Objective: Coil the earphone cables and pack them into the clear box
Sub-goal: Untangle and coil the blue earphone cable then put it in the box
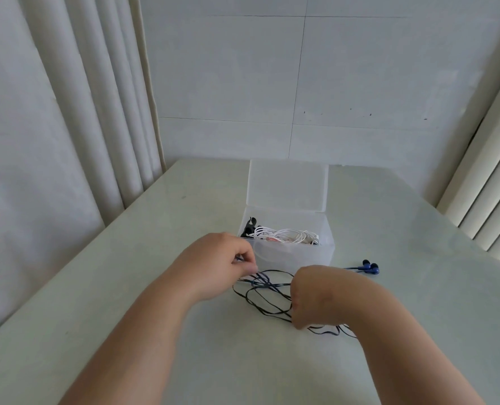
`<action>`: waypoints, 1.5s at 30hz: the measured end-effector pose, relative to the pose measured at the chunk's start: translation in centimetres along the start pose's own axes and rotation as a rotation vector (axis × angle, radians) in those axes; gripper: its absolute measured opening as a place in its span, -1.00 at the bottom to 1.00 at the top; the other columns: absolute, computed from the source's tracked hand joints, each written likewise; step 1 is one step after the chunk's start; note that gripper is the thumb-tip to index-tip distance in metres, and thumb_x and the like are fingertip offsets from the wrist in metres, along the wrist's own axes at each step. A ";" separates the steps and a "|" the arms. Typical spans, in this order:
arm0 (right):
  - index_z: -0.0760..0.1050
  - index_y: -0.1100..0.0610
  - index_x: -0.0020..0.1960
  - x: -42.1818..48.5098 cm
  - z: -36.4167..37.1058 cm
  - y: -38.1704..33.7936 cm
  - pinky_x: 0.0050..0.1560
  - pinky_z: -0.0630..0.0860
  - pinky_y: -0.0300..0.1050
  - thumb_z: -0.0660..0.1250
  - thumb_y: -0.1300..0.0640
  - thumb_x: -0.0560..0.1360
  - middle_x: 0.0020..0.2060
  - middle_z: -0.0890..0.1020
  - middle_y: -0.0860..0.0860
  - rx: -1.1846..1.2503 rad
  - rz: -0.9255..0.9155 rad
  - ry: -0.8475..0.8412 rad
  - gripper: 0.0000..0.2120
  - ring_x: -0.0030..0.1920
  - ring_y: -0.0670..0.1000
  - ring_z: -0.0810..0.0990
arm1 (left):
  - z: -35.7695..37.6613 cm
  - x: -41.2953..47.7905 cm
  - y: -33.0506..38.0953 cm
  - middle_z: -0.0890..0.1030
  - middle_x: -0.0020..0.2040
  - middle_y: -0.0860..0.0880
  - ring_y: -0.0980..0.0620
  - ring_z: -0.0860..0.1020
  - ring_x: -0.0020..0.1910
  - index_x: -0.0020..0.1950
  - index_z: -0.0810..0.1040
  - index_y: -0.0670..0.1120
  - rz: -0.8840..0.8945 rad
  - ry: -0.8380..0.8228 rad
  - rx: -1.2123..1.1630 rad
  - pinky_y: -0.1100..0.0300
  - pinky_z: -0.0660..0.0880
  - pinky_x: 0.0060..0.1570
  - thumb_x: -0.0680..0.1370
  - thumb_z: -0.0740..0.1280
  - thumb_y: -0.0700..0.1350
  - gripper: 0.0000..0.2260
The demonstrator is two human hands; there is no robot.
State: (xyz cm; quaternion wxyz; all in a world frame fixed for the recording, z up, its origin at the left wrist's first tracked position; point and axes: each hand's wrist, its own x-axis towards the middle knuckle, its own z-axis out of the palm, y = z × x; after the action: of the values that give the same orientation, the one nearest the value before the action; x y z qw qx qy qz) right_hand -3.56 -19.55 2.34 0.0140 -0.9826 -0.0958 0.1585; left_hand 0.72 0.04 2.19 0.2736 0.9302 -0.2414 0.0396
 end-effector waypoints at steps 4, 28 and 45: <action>0.39 0.18 -0.37 -0.4 -0.9 0.9 -0.42 0.27 -0.21 0.36 -0.01 0.31 -0.46 0.39 -0.02 0.093 0.020 0.042 -0.72 -0.42 0.01 0.36 | -0.2 0.2 0.0 0.51 -0.37 0.10 0.14 0.43 -0.38 -0.22 0.53 0.03 -0.029 0.187 -0.091 0.14 0.41 -0.30 0.53 0.32 0.04 -0.84; 0.34 0.06 -0.54 -1.9 -4.4 4.7 -0.49 0.11 -0.23 0.39 -0.01 0.41 -0.59 0.24 -0.05 1.370 0.145 0.970 -0.58 -0.56 -0.02 0.14 | -0.8 0.7 -2.3 0.54 -0.30 -0.12 -0.15 0.47 -0.31 -0.24 0.45 -0.17 -0.435 0.380 0.196 0.13 0.32 -0.37 0.52 0.20 -0.07 -0.78; 0.11 0.01 -0.47 -2.9 -5.0 6.3 -0.53 0.02 -0.17 0.30 0.12 0.46 -0.49 0.12 -0.04 2.118 0.048 1.224 -0.55 -0.52 0.00 0.03 | -0.7 0.0 -2.4 0.58 -0.01 0.06 -0.06 0.55 0.01 -0.03 0.55 0.05 -0.399 0.113 0.516 0.13 0.38 -0.02 0.41 0.17 -0.22 -0.73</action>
State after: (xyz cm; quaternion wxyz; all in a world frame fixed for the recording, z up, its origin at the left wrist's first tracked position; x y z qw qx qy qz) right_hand -3.58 -26.24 7.59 0.8466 -0.3997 0.1209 -0.3299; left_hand 1.91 2.18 1.63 0.0443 0.9941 -0.0208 0.0966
